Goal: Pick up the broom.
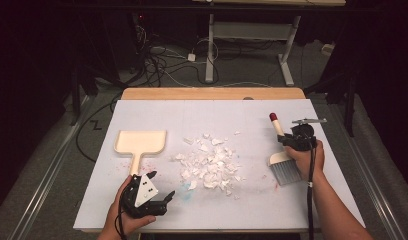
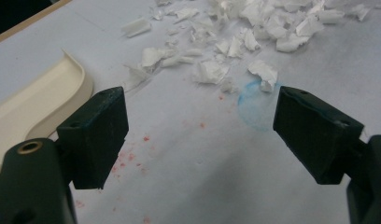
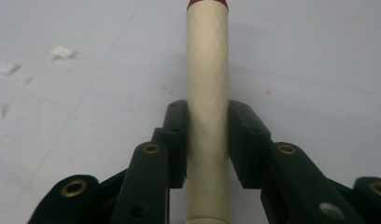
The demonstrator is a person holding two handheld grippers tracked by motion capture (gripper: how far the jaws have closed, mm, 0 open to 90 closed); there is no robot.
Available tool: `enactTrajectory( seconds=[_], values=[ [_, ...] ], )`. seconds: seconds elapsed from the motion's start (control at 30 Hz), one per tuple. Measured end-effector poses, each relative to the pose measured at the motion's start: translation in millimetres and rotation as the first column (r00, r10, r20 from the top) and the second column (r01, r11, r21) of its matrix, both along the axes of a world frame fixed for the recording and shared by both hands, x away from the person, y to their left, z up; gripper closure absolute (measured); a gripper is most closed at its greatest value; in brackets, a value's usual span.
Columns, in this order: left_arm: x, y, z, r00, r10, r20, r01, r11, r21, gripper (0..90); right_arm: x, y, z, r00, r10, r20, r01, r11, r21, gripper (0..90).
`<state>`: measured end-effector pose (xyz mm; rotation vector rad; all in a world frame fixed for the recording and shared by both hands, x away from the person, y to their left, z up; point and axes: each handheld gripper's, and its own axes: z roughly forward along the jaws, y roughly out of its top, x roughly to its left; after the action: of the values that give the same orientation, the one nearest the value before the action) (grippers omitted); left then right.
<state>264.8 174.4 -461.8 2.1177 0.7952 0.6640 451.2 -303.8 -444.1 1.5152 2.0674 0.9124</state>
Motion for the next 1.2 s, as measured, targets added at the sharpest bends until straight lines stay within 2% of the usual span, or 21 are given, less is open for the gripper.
enactTrajectory(
  seconds=[0.13, 0.27, 0.33, 0.43, 0.53, 0.57, 0.6, 0.67, 0.7, 0.77, 0.8, 0.83, 0.87, 0.9, 0.93, 1.0, 1.07, 1.1, 1.13, 1.17, 1.2],
  values=[
    [-0.4, -1.6, 3.0, 1.0, -0.002, 0.002, 0.002, 0.9998, -0.017, 17.3, -14.0, -2.6, 15.5, 0.9961, 0.012, 0.088, -0.015, 0.999, 0.038, 71.2],
    [-1.9, -7.9, 8.5, 0.9998, -0.02, -0.006, 0.019, 0.9991, -0.037, 17.3, -31.4, 0.8, 33.0, 0.9836, 0.041, 0.176, -0.05, 0.998, 0.047, 71.2],
    [-1.7, -10.1, 10.0, 0.9997, -0.022, -0.006, 0.022, 0.9988, -0.045, 17.5, -35.9, 2.3, 37.0, 0.9802, 0.045, 0.193, -0.055, 0.997, 0.045, 71.2],
    [1.5, -22.8, 17.6, 0.9981, -0.059, -0.015, 0.058, 0.9939, -0.094, 18.7, -51.3, 8.6, 52.1, 0.9626, 0.07, 0.262, -0.087, 0.995, 0.054, 71.4],
    [3.6, -33.3, 23.6, 0.9958, -0.091, -0.012, 0.089, 0.9906, -0.104, 19.2, -61.6, 15.3, 64.5, 0.9486, 0.094, 0.302, -0.115, 0.992, 0.054, 71.4],
    [6.4, -46.8, 29.9, 0.9915, -0.13, -0.008, 0.128, 0.9841, -0.123, 19.4, -65.0, 17.8, 68.8, 0.9422, 0.098, 0.32, -0.124, 0.991, 0.059, 71.4],
    [6.4, -46.8, 29.9, 0.9915, -0.13, -0.008, 0.128, 0.9841, -0.123, 19.5, -65.0, 17.8, 68.8, 0.9422, 0.098, 0.32, -0.124, 0.991, 0.059, 71.4],
    [13.2, -72.8, 39.3, 0.9831, -0.183, -0.004, 0.18, 0.9726, -0.147, 19.7, -75.2, 28.5, 82.1, 0.9251, 0.121, 0.36, -0.16, 0.984, 0.08, 71.4],
    [13.2, -72.8, 39.3, 0.9831, -0.183, -0.004, 0.18, 0.9726, -0.147, 20.1, -77.7, 31.5, 84.9, 0.9204, 0.131, 0.368, -0.172, 0.982, 0.081, 71.4],
    [18.3, -93.2, 44.7, 0.976, -0.218, 0.002, 0.215, 0.9625, -0.166, 20.2, -85.0, 40.7, 91.5, 0.9085, 0.149, 0.39, -0.197, 0.977, 0.084, 71.4],
    [20.9, -102.9, 47.2, 0.9716, -0.236, 0.008, 0.234, 0.9555, -0.18, 20.2, -85.0, 40.7, 91.5, 0.9085, 0.149, 0.39, -0.197, 0.977, 0.084, 71.4],
    [24.1, -114.6, 49.9, 0.9661, -0.258, 0.011, 0.255, 0.945, -0.205, 20.6, -88.7, 45.5, 94.6, 0.9027, 0.164, 0.398, -0.213, 0.973, 0.084, 71.4],
    [26.4, -123.4, 51.8, 0.964, -0.265, 0.017, 0.262, 0.9396, -0.22, 21.3, -93.5, 51.6, 98.1, 0.894, 0.179, 0.411, -0.234, 0.968, 0.087, 71.4],
    [28.0, -129.6, 52.9, 0.9638, -0.266, 0.021, 0.263, 0.9379, -0.226, 22.4, -100.4, 60.3, 102.2, 0.8832, 0.201, 0.424, -0.26, 0.962, 0.086, 71.4],
    [30.0, -137.4, 53.9, 0.9644, -0.263, 0.024, 0.262, 0.9367, -0.233, 22.4, -100.4, 60.3, 102.2, 0.8832, 0.201, 0.424, -0.26, 0.962, 0.086, 71.4],
    [32.7, -150.6, 55.2, 0.9633, -0.266, 0.038, 0.266, 0.9306, -0.251, 24.1, -113.6, 74.7, 107.4, 0.8639, 0.231, 0.447, -0.299, 0.951, 0.085, 71.4],
    [33.8, -158.3, 56.0, 0.967, -0.25, 0.05, 0.254, 0.934, -0.251, 27.5, -120.7, 81.5, 107.9, 0.8538, 0.24, 0.462, -0.311, 0.947, 0.084, 71.3],
    [34.7, -161.4, 56.4, 0.9688, -0.243, 0.048, 0.247, 0.9344, -0.257, 27.5, -120.7, 81.5, 107.9, 0.8538, 0.24, 0.462, -0.311, 0.947, 0.084, 71.3],
    [36.7, -165.3, 56.8, 0.9747, -0.219, 0.043, 0.223, 0.9386, -0.264, 31.3, -129.3, 88.9, 106.7, 0.843, 0.256, 0.473, -0.329, 0.941, 0.078, 71.3],
    [36.7, -165.3, 56.8, 0.9747, -0.219, 0.043, 0.223, 0.9386, -0.264, 33.5, -131.7, 91.2, 106.2, 0.8403, 0.262, 0.475, -0.337, 0.938, 0.08, 71.3],
    [38.2, -165.9, 56.8, 0.9737, -0.225, 0.037, 0.226, 0.9314, -0.285, 34.9, -134.8, 94.3, 105.9, 0.8384, 0.274, 0.471, -0.348, 0.935, 0.076, 71.3]
  ],
)
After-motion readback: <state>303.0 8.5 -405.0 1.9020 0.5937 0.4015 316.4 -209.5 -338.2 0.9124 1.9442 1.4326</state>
